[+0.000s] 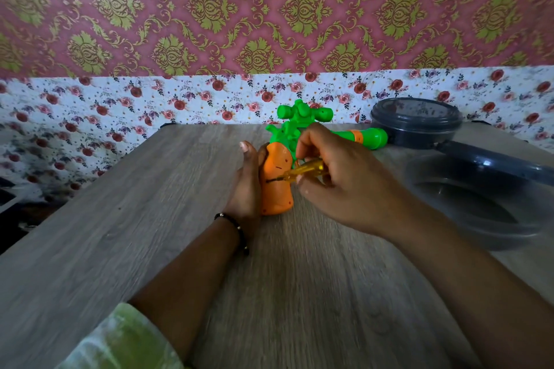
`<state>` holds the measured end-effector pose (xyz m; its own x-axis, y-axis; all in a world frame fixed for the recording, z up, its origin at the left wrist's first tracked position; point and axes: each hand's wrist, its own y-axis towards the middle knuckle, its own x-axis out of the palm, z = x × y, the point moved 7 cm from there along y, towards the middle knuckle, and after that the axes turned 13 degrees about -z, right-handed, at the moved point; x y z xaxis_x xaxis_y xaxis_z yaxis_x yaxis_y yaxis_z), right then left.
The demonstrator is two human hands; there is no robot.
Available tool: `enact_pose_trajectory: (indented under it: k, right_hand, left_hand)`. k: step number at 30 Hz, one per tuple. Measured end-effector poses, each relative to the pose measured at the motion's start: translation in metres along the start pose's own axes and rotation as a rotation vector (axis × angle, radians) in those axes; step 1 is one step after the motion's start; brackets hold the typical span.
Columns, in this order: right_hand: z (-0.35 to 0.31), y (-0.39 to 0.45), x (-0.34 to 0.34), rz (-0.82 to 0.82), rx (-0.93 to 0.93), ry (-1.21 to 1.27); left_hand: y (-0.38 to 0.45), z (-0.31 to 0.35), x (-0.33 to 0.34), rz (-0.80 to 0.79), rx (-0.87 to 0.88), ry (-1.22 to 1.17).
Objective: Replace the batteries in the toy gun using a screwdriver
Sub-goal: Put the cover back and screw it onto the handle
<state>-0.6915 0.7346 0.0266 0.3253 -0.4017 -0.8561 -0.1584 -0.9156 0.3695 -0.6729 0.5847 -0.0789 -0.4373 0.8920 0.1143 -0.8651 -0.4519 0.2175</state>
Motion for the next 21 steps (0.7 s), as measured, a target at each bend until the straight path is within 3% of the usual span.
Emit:
enact_pose_trajectory:
  k: [3,10,12,16,19,21]
  right_hand:
    - [0.000,0.001,-0.002,-0.006,-0.010,0.022]
    - [-0.009,-0.007,-0.009,0.245,0.111,-0.531]
    - [-0.009,-0.005,-0.006,0.175,0.119,-0.484]
    - [-0.002,-0.001,-0.003,0.009,-0.025,-0.068]
    - [0.002,0.003,0.000,-0.006,-0.020,-0.139]
    - [0.002,0.001,-0.003,0.101,0.002,-0.251]
  left_hand:
    - [-0.001,0.002,0.001,0.016,0.004,0.005]
    - [0.000,0.002,-0.001,0.036,0.010,-0.020]
    - [-0.002,0.005,0.002,0.020,0.018,-0.024]
    - [-0.004,0.006,0.002,0.030,0.005,-0.015]
    - [-0.007,0.010,0.000,0.098,-0.002,-0.018]
    - [-0.006,0.008,0.000,0.101,-0.010,-0.026]
